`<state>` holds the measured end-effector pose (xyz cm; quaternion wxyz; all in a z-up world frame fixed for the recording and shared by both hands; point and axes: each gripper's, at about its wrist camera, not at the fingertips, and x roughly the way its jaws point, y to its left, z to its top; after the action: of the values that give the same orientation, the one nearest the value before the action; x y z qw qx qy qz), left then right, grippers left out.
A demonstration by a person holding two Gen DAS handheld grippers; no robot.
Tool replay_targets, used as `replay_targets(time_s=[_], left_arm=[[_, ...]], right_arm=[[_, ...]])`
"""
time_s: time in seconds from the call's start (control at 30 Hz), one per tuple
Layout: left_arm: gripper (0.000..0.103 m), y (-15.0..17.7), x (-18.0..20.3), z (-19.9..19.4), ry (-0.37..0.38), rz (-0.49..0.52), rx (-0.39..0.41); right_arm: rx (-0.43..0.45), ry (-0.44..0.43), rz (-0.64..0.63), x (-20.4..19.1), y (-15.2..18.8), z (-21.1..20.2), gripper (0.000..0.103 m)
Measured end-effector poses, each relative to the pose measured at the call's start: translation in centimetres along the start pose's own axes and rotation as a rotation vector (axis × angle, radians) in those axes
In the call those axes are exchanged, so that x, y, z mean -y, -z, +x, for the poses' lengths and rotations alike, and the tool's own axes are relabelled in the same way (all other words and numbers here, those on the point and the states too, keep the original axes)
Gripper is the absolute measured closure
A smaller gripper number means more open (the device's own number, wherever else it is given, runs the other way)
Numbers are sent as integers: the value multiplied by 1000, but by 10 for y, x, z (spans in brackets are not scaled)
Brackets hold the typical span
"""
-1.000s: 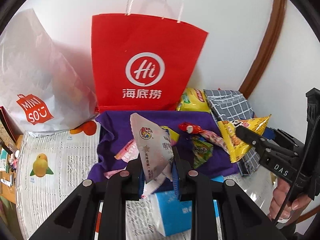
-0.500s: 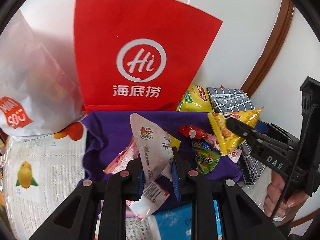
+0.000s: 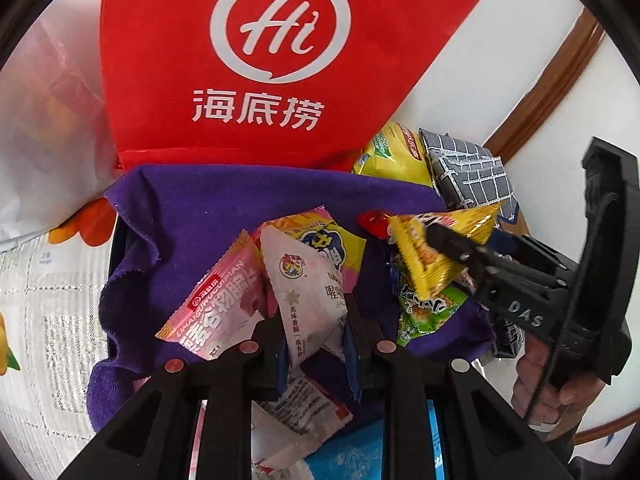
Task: Organize snacks
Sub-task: 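Lower both packets onto the purple towel and open both tools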
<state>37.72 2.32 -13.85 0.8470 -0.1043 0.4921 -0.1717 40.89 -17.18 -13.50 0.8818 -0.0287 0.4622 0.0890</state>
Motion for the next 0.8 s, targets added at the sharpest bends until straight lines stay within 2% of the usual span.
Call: replay_targets(time_s=[0.23, 0.6, 0.8], left_arm=[[81, 1, 5, 9, 11, -1, -4], [79, -2, 4, 10, 18, 0, -8], [69, -4, 8, 12, 36, 3, -13]], right_arm=[[-36, -26, -42, -9, 7, 15, 49], [-54, -33, -6, 5, 7, 19, 47], [-20, 18, -18, 3, 5, 13, 46]])
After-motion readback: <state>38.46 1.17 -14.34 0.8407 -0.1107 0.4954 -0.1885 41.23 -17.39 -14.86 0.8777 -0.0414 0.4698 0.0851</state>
